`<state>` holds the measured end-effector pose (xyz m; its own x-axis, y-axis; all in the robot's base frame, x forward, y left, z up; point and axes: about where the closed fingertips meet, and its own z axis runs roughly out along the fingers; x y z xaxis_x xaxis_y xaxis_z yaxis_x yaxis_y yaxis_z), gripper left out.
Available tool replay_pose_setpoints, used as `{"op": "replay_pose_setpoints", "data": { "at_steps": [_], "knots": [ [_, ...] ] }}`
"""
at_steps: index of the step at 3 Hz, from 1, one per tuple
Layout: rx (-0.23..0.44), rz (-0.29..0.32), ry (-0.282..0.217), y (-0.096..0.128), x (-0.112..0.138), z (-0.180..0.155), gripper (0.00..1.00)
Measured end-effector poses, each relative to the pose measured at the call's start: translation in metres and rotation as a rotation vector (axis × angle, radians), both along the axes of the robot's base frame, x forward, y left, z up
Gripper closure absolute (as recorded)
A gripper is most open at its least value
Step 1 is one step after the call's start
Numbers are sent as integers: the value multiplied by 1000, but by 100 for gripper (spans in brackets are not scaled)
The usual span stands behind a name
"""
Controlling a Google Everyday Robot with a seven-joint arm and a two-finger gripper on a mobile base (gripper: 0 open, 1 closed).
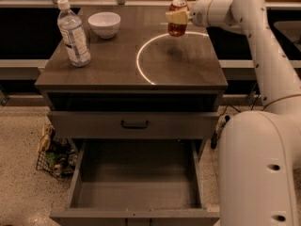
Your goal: Pick coke can
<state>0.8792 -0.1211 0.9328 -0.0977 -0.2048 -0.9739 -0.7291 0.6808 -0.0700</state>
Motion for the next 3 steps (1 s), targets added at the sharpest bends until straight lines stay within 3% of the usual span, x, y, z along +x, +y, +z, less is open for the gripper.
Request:
{"op": "replay_pose_setpoints", "data": {
  "at_steps": [1, 2, 3],
  "knots": [
    [-79, 74, -292, -17, -58, 116, 100],
    [-142, 136, -424, -19, -94, 160, 100],
    [-159, 146, -444, -16, -96, 161, 100]
  ]
}}
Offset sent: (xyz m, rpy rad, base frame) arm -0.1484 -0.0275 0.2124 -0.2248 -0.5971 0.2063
